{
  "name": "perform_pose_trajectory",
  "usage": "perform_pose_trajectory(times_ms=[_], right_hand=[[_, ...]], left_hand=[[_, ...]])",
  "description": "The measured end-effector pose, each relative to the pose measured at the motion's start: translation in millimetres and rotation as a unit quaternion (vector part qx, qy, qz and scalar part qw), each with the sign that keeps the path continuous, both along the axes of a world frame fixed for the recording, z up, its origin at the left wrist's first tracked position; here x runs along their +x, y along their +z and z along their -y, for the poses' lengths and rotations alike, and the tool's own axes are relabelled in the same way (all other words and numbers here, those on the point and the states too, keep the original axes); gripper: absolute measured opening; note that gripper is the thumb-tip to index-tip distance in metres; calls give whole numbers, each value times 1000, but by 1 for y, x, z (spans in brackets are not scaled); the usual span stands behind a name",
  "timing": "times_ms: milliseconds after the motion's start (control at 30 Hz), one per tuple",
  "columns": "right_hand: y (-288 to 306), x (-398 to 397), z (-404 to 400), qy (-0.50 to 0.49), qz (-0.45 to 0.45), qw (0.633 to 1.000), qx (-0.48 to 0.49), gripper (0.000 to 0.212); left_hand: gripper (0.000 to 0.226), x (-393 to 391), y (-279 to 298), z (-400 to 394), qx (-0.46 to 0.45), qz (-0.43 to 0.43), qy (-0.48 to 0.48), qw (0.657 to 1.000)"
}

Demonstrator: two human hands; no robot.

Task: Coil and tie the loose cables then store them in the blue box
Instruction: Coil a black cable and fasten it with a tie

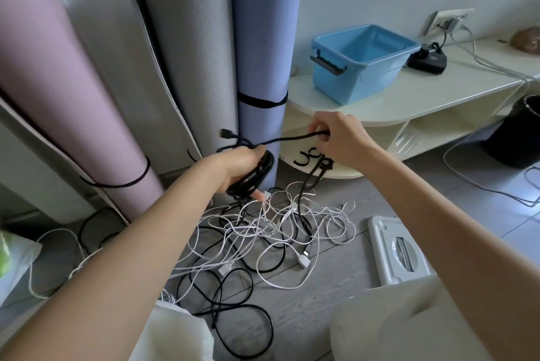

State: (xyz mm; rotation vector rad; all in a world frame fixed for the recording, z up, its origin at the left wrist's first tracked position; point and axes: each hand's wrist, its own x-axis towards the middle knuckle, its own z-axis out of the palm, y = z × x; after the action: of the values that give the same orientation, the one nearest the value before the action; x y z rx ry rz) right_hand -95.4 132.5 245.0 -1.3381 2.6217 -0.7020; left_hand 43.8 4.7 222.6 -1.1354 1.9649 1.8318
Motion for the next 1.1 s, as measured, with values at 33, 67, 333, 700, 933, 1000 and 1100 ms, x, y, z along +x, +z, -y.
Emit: perform_pose_trajectory(times_ms=[33, 67, 333, 700, 933, 1000, 1100], right_hand=[[1, 1, -1, 21, -7, 1000, 3, 28], [1, 3, -1, 44, -12, 999, 5, 27], [9, 11, -9, 113, 222, 967, -45, 17], [1, 23, -15, 194, 415, 888, -29, 26], [-8, 25, -12, 79, 206, 955, 198, 60], [-7, 17, -14, 53, 147, 970, 185, 59], [3, 4, -20, 8, 190, 976, 110, 52]], left_hand=[[52, -2, -4, 5, -7, -18, 48, 999], [52, -3, -8, 12, -15, -39, 89, 995], [38, -14, 12, 29, 215, -290, 287, 887], [28, -7, 46, 17, 314, -490, 245, 776], [42, 10, 59, 7, 433, -352, -144, 817], [46, 12, 53, 0, 280, -253, -227, 898], [47, 15, 43, -15, 176, -89, -270, 942]])
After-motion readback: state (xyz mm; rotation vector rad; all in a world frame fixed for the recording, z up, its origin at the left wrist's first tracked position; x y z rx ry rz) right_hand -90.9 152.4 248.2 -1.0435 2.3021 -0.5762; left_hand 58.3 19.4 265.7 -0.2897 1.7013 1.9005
